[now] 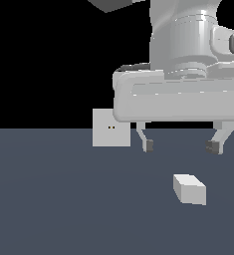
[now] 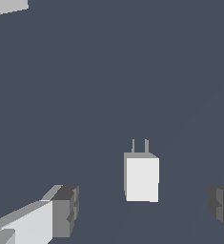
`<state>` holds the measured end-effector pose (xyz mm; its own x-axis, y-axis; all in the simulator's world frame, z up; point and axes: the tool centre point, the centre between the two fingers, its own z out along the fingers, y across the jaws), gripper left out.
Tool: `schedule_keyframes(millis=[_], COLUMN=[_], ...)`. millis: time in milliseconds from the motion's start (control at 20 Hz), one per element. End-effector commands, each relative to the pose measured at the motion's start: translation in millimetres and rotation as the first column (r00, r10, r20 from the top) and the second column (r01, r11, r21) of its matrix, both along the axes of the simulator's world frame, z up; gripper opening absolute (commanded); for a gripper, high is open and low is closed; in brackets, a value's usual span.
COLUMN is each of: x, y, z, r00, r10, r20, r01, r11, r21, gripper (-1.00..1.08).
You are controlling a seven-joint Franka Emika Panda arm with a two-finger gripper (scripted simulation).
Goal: Plug the charger into the wall socket.
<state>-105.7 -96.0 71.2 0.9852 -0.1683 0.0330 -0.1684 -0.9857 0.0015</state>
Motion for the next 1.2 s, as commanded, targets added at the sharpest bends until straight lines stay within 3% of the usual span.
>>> schedule_keyframes(millis=[0,650,1150], x=[-5,-8,-9], y=[-5,-8,-8], z=[-5,-13,-51], r00=[1.0,1.0,1.0], r10=[-0.01,-0.017,-0.017], r20=[0.008,0.012,0.013], r01=[0.01,0.018,0.017], r11=[1.0,1.0,1.0], r21=[-0.001,-0.001,-0.001], gripper=[1.0,1.0,1.0])
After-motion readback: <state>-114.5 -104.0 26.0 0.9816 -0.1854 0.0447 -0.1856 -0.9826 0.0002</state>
